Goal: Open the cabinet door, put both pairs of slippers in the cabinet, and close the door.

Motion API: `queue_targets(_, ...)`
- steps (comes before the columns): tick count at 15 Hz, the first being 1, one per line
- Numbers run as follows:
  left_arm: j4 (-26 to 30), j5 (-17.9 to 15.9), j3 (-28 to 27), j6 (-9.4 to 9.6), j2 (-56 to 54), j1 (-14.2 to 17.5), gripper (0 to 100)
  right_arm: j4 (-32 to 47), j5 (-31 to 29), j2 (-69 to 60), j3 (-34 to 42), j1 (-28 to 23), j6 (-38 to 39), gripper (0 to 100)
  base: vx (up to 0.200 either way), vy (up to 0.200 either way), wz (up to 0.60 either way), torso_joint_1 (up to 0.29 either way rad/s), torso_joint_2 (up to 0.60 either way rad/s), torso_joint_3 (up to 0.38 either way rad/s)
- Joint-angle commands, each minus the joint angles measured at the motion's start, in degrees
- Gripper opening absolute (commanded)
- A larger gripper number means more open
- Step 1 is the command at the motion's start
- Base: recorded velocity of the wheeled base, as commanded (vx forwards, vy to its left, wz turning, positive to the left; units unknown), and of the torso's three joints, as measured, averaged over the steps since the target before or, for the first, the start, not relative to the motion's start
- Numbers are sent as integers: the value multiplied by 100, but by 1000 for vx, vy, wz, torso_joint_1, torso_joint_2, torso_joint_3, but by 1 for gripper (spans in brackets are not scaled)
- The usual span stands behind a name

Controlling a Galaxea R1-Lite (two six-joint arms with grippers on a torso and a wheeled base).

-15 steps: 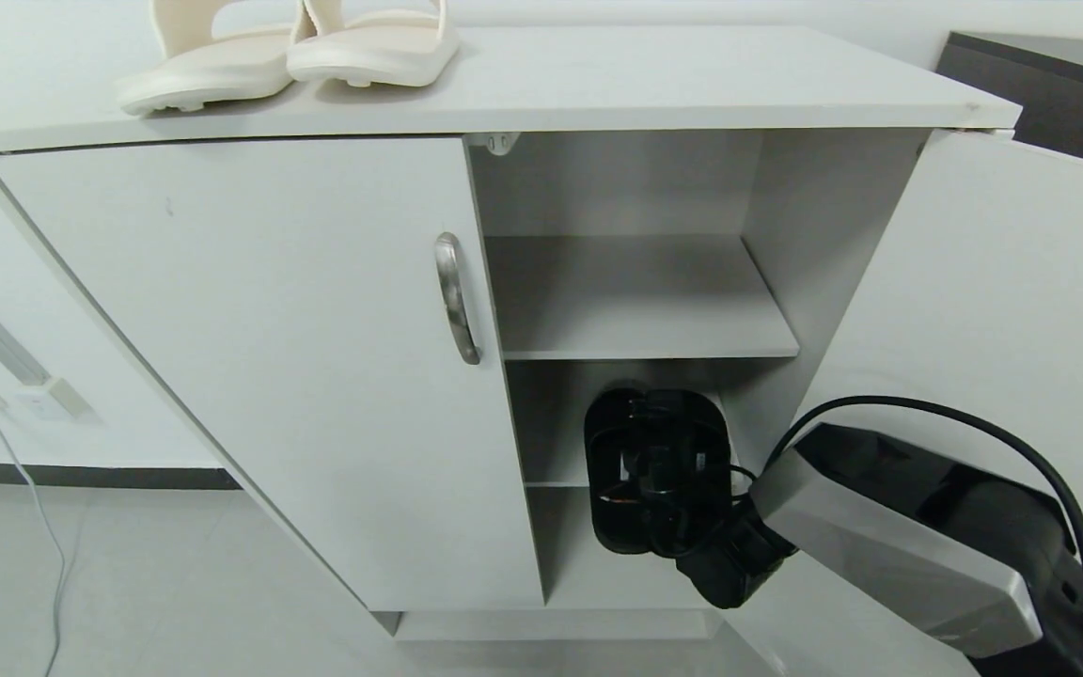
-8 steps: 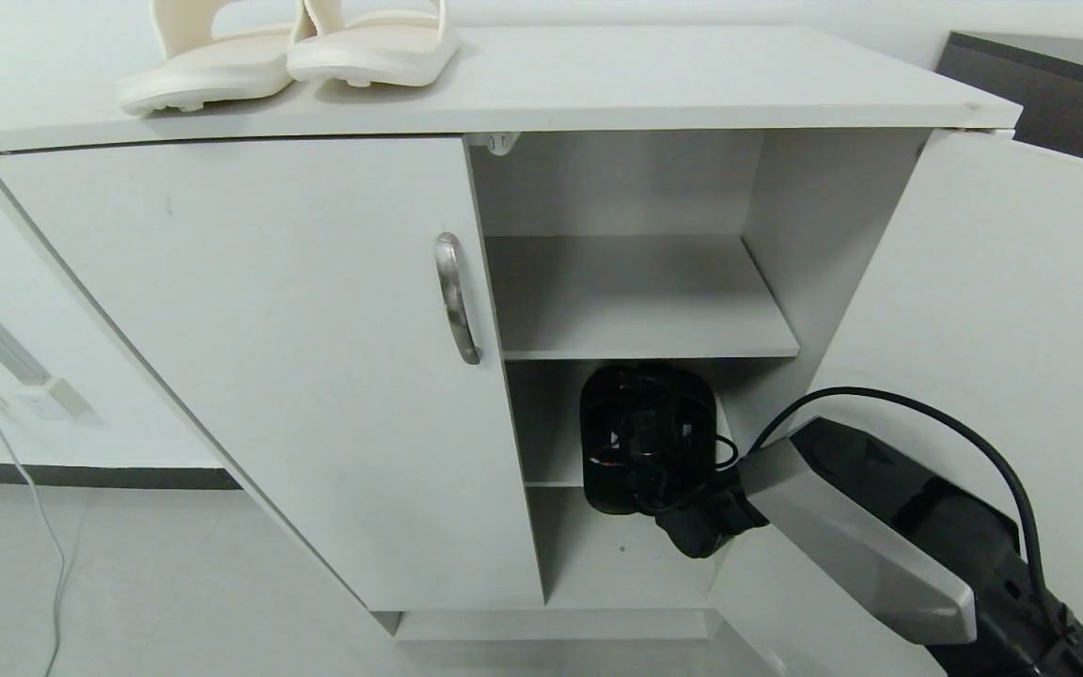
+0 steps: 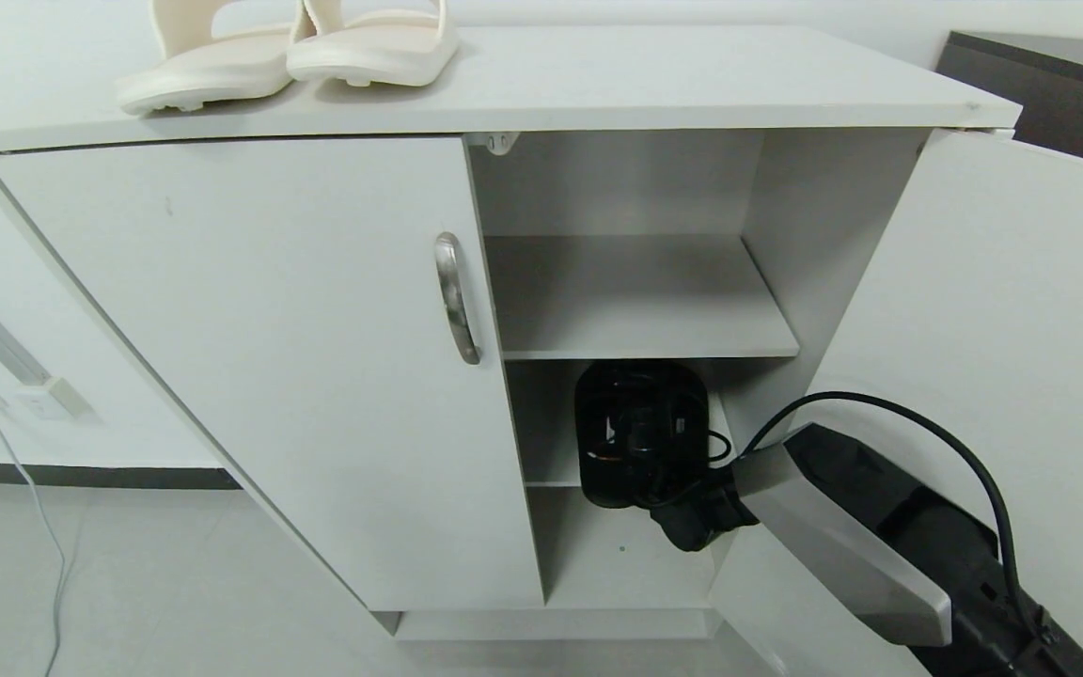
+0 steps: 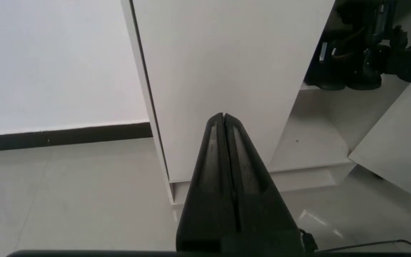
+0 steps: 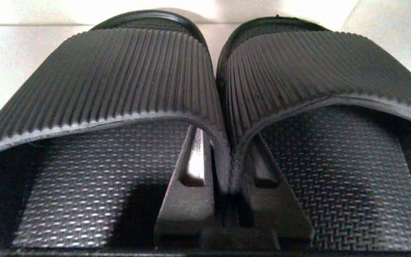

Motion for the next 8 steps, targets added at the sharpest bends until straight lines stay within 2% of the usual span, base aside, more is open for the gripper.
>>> queue_targets(1,0,1,1,-1,7,1,0,48,-2,114,-166,-17,-30,0,0,0,0,0,0,0)
queue_targets(4,0,10,1,-1,7,1,0,144,-2,184,-298,-26,-38,0,0,0,0,0,0,0)
queue_targets(5,0,10,1,-1,7,1,0,144,-2,228,-369,-34,-38,100,0,0,0,0,0,0)
queue_targets(8,0,10,1,-1,7,1,0,109,-20,228,-228,-26,-100,100,0,0,0,0,0,0)
